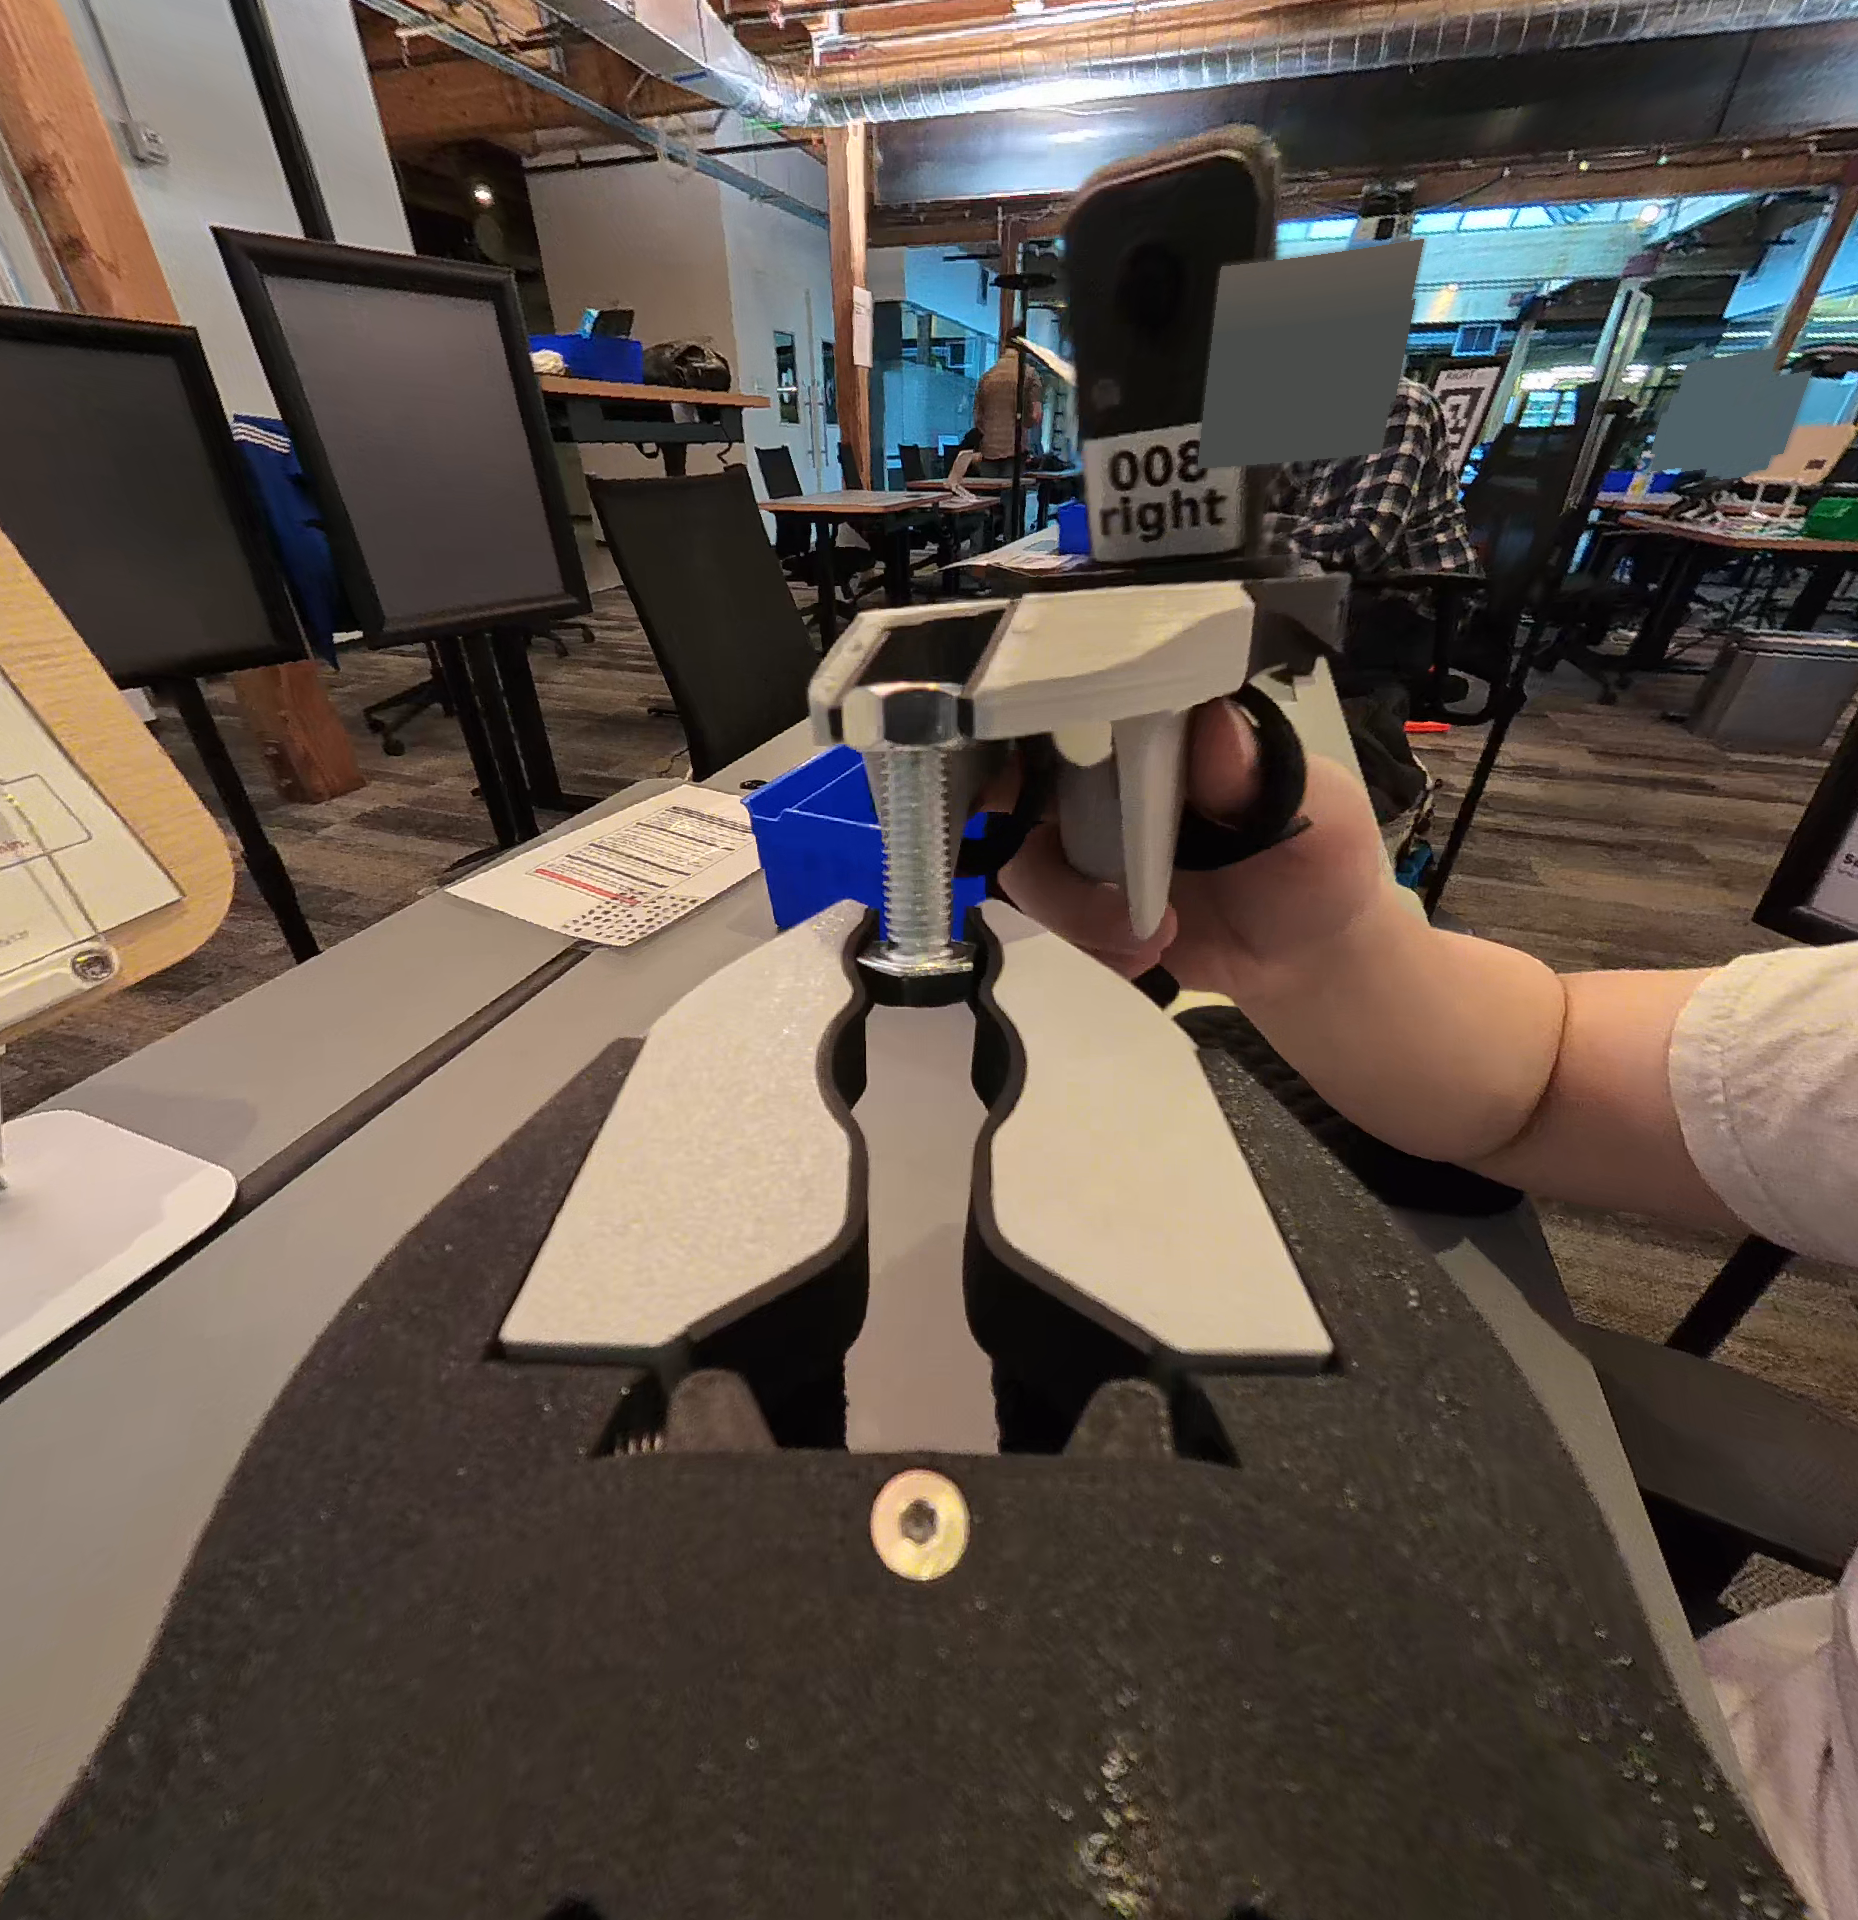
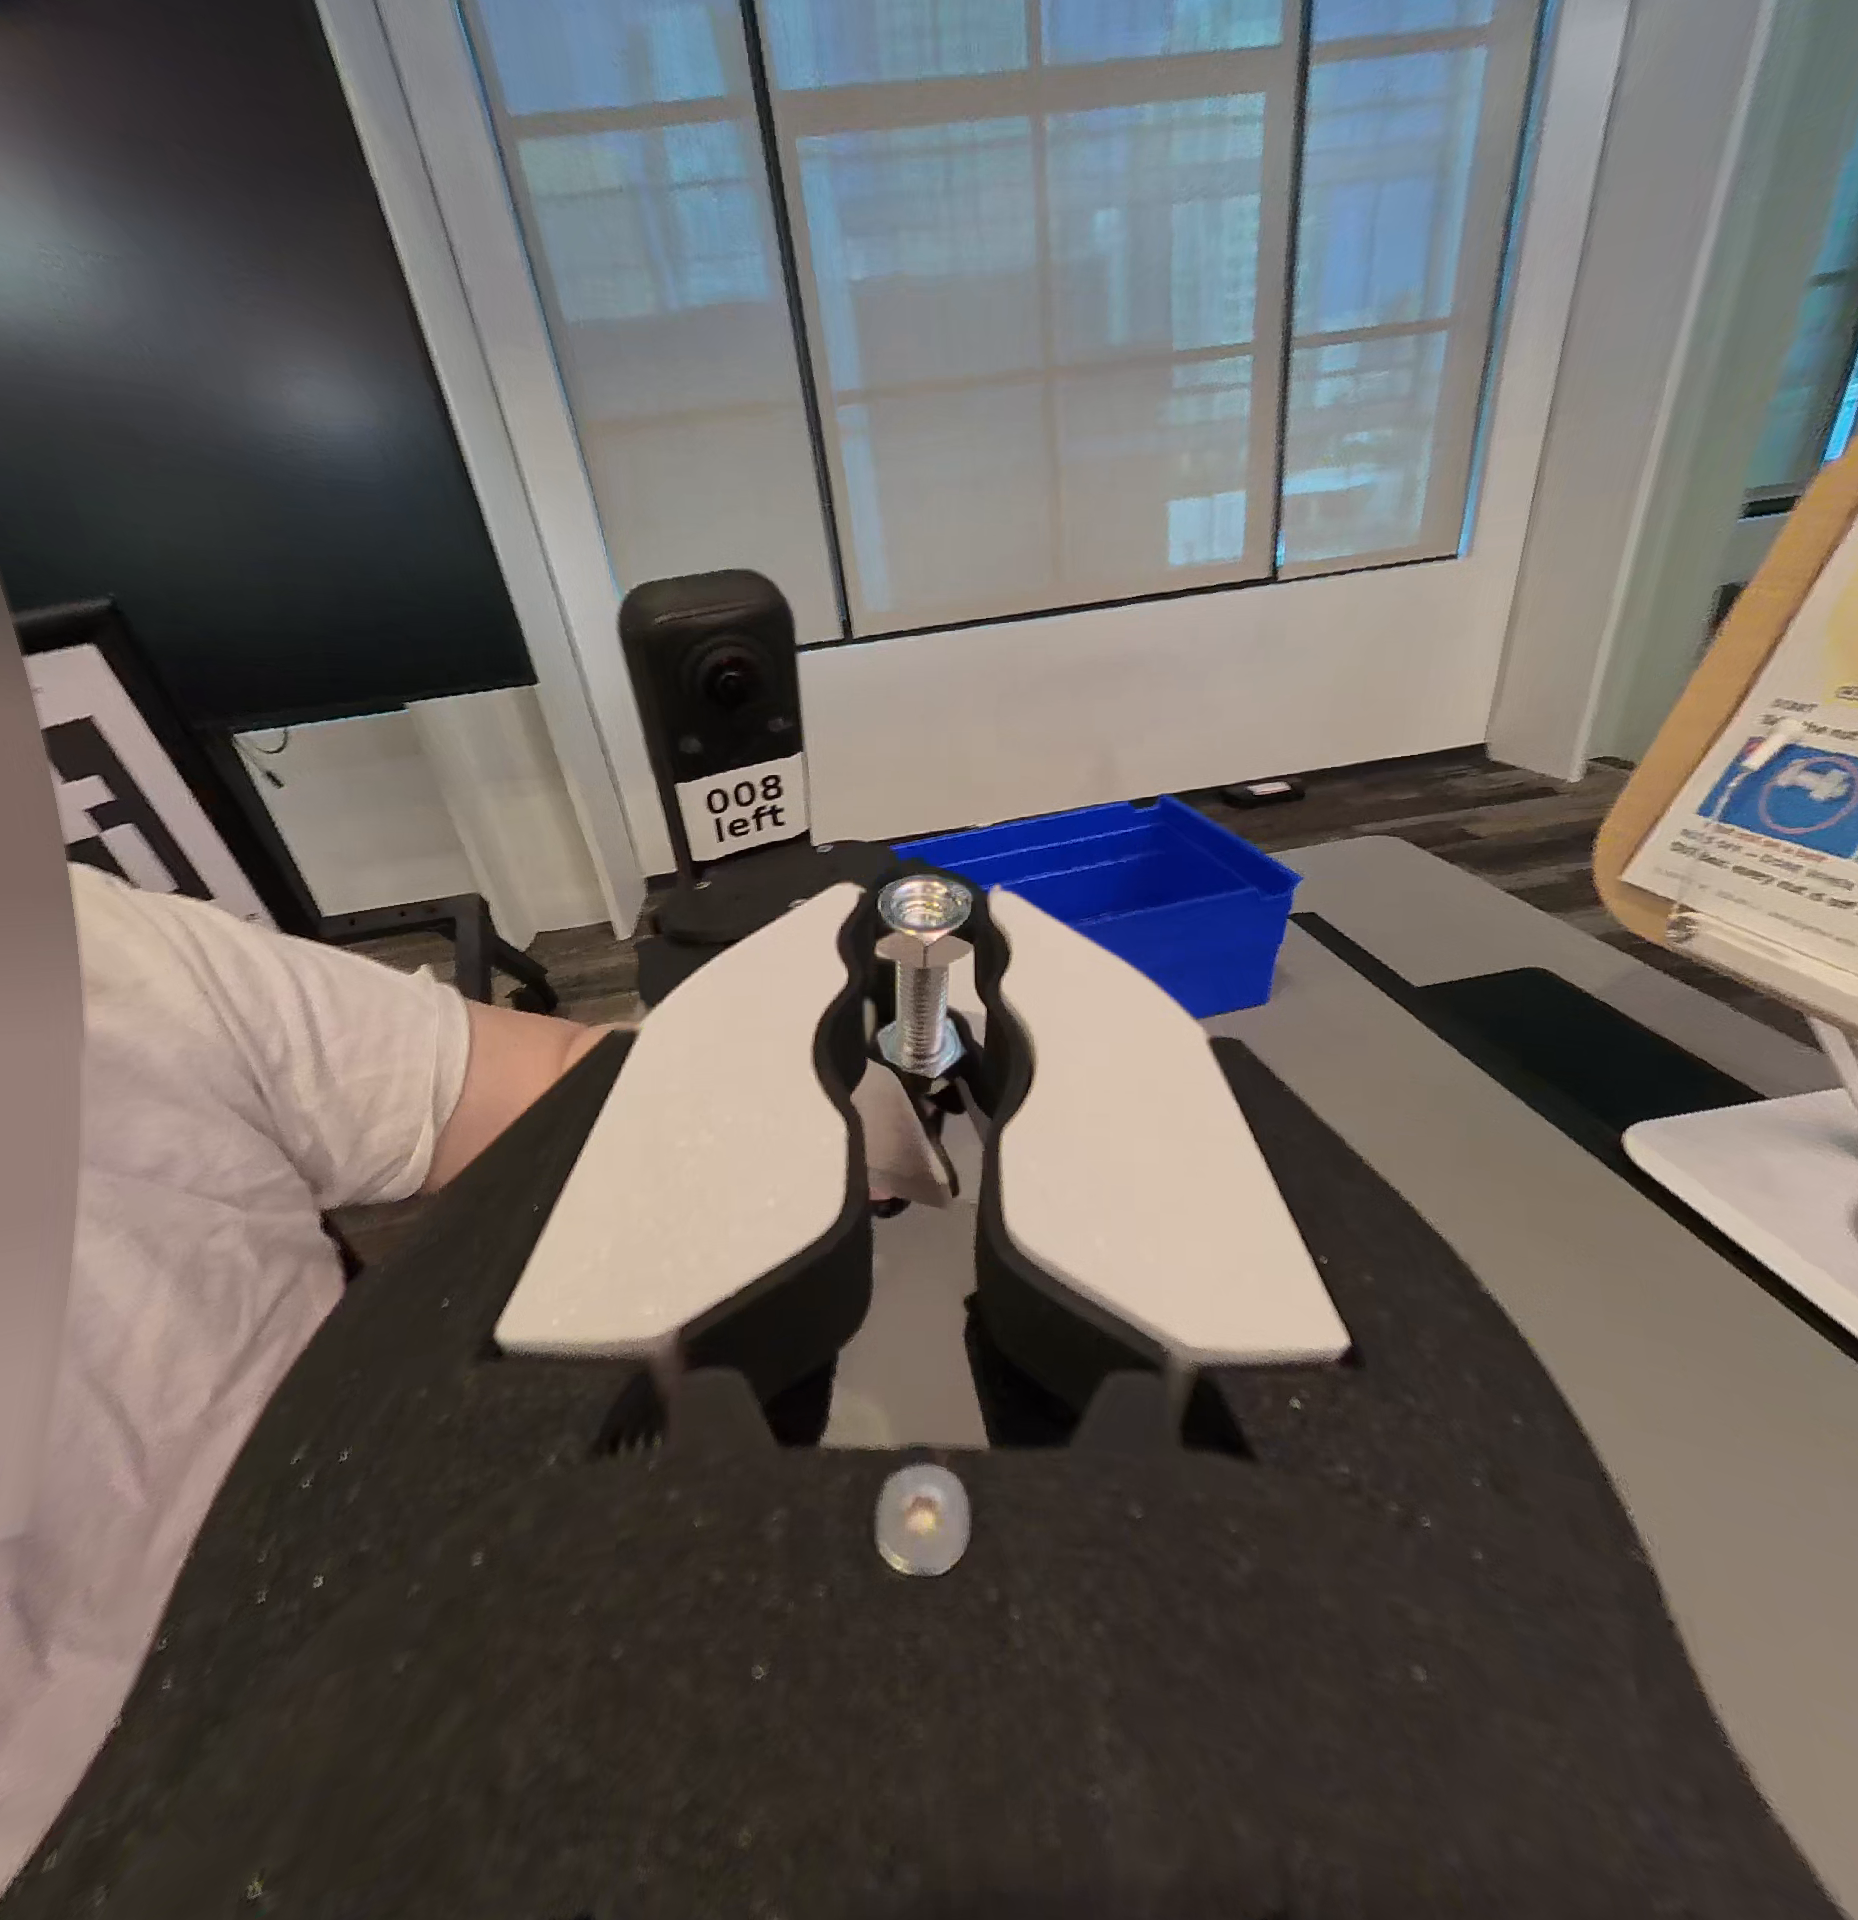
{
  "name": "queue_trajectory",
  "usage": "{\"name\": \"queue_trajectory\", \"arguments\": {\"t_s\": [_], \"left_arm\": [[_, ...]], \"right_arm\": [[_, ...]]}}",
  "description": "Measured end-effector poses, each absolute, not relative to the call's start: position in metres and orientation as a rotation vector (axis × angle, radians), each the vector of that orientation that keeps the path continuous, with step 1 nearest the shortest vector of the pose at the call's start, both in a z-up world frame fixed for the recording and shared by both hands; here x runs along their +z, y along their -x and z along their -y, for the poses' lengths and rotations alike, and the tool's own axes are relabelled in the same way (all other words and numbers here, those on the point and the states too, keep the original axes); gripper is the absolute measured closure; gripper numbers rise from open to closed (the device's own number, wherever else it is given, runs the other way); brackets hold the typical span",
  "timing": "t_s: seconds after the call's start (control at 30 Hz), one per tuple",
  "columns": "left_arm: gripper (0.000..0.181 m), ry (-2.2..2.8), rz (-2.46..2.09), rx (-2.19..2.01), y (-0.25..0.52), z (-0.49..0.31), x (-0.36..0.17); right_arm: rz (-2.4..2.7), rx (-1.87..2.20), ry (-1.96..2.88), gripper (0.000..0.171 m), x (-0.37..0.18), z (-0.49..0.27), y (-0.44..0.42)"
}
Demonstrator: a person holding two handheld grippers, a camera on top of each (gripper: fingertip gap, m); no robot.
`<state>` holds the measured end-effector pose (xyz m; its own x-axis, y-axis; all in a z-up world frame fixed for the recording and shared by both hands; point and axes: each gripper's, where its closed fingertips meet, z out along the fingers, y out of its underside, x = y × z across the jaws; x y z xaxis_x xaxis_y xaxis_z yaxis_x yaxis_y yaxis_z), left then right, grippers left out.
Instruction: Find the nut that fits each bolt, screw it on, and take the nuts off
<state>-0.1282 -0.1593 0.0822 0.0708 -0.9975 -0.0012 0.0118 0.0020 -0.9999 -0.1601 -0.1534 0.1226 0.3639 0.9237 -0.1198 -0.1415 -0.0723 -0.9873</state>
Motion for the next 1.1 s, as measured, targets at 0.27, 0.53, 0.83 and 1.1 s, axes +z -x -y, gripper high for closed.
{"name": "queue_trajectory", "arguments": {"t_s": [0.27, 0.53, 0.83, 1.1], "left_arm": [[0.167, 1.099, -1.512, -1.737, 0.132, 0.235, 0.086], [0.167, 0.966, -1.73, -2.412, 0.155, 0.294, 0.084], [0.167, 0.964, -1.71, -2.277, 0.157, 0.283, 0.09], [0.167, 1.009, -1.729, -1.85, 0.161, 0.256, 0.094]], "right_arm": [[1.205, 1.331, 1.049, 0.154, 0.127, 0.212, 0.159], [1.401, 1.612, 0.777, 0.154, 0.117, 0.257, 0.159], [1.213, 1.354, 0.995, 0.154, 0.145, 0.215, 0.126], [0.422, -0.01, 2.198, 0.154, 0.047, 0.16, -0.196]]}}
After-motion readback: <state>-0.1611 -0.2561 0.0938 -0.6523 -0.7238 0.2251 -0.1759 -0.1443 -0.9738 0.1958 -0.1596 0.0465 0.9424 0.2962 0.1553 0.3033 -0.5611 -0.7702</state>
